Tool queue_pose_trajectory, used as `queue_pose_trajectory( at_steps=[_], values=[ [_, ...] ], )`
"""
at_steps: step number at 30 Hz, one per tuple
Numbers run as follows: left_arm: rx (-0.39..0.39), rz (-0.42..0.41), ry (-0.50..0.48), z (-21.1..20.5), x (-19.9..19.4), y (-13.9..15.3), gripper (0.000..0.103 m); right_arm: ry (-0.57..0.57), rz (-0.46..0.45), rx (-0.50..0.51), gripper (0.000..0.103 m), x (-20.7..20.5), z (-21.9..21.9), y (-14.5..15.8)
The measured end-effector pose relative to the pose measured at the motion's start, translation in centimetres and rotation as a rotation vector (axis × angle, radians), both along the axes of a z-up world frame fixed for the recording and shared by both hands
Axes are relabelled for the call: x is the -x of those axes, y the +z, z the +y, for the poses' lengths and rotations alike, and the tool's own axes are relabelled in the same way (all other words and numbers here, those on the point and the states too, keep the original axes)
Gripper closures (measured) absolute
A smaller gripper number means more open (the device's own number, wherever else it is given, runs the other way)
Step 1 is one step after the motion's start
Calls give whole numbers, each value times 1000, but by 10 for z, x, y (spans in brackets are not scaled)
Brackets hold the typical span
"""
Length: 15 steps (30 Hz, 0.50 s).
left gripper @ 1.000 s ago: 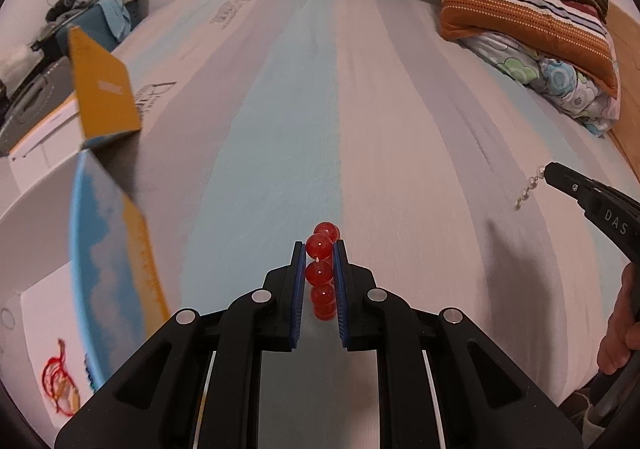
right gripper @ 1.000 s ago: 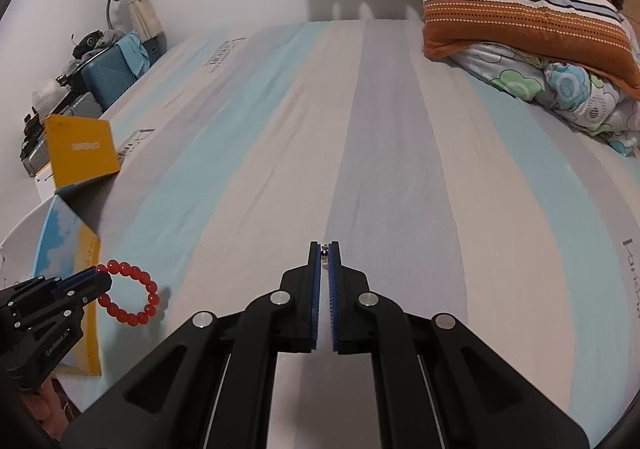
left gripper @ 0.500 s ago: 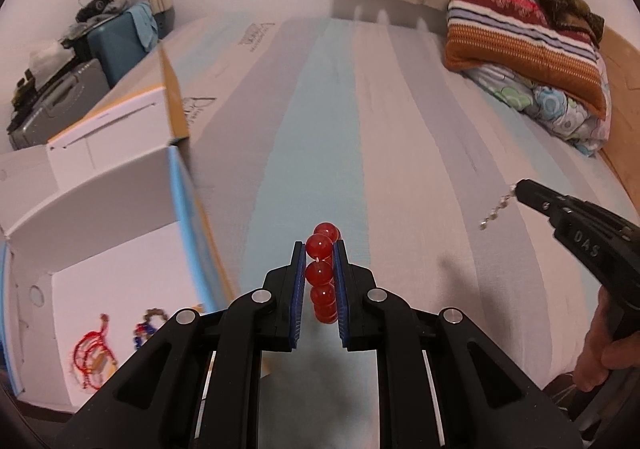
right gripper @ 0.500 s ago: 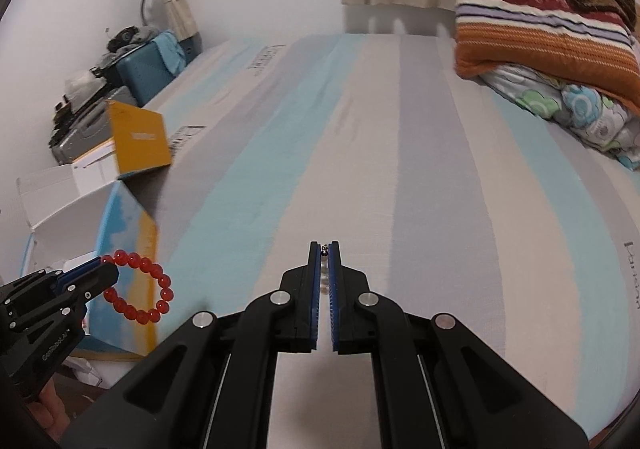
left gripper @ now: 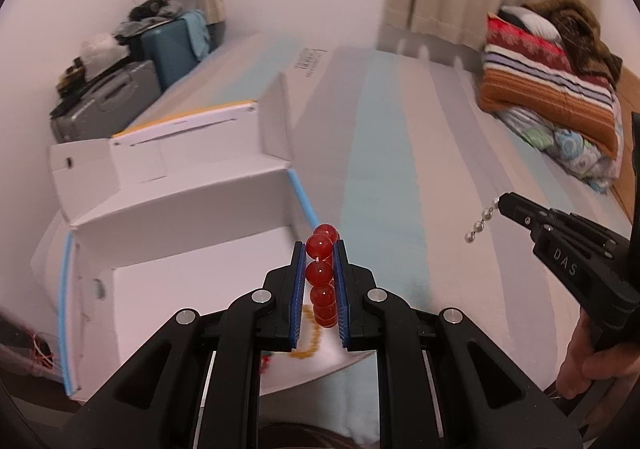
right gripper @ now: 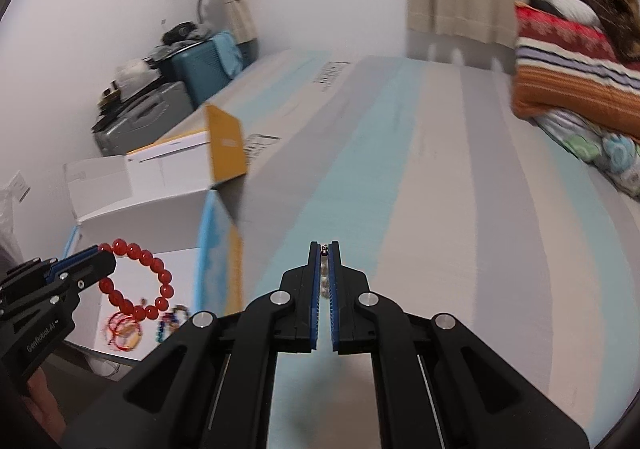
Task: Organize jewelry
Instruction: 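Carry the red bead bracelet and pearl string into the box and open both tools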
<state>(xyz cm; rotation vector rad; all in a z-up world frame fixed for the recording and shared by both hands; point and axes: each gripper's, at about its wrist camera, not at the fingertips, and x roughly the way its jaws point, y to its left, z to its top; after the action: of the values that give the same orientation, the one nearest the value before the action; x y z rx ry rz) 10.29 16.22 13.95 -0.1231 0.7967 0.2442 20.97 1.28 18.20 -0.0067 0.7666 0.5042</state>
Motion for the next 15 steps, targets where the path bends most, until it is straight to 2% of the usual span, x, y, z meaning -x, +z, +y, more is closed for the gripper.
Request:
queue_pose_trajectory(
  at_steps=[8, 15],
  values=[
    [-17, 6, 85, 53, 26, 7, 90, 109, -14, -8, 100, 24, 65, 12],
    [-2, 65, 168, 104, 48, -16, 90, 208, 7, -23, 100, 45, 114, 7]
  ],
)
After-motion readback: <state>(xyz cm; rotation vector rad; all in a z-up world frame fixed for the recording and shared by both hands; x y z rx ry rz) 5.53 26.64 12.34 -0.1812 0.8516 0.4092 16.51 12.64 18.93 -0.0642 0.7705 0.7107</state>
